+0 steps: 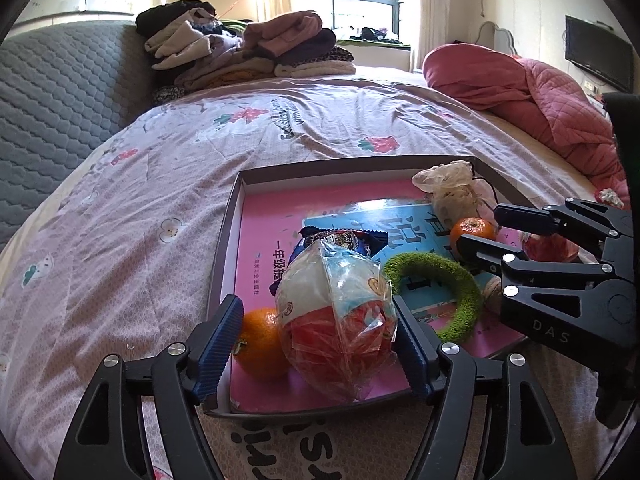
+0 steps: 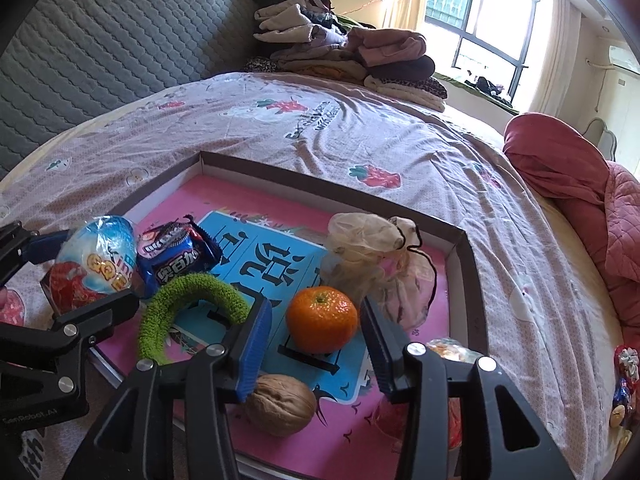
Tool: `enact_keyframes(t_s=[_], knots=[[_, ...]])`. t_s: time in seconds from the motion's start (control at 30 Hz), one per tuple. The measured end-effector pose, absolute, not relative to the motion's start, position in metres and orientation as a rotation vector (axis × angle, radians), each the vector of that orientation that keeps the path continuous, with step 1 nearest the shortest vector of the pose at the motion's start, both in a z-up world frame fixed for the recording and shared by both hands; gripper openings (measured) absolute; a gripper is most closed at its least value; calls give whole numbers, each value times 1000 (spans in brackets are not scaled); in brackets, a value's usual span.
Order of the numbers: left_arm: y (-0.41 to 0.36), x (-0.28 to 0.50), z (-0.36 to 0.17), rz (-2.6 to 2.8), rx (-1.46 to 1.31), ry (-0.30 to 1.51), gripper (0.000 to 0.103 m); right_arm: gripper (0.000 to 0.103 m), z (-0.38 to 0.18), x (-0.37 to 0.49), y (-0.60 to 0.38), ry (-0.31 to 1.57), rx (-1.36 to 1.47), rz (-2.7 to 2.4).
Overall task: Organize objects
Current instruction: 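Open both grippers to release candy bag and orange in the tray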
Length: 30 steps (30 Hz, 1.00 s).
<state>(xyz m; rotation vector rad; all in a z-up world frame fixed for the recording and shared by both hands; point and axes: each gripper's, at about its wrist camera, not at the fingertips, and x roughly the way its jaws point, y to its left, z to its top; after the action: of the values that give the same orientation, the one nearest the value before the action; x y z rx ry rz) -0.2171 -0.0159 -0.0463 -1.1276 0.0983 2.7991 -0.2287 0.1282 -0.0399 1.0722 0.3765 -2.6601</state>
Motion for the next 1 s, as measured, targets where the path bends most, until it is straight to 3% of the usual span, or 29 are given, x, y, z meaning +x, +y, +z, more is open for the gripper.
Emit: enact_keyframes(t_s=[1.0], knots=[[-21, -212, -31, 2821, -1095, 50, 80, 51, -6, -210, 138, 266, 987, -2691]])
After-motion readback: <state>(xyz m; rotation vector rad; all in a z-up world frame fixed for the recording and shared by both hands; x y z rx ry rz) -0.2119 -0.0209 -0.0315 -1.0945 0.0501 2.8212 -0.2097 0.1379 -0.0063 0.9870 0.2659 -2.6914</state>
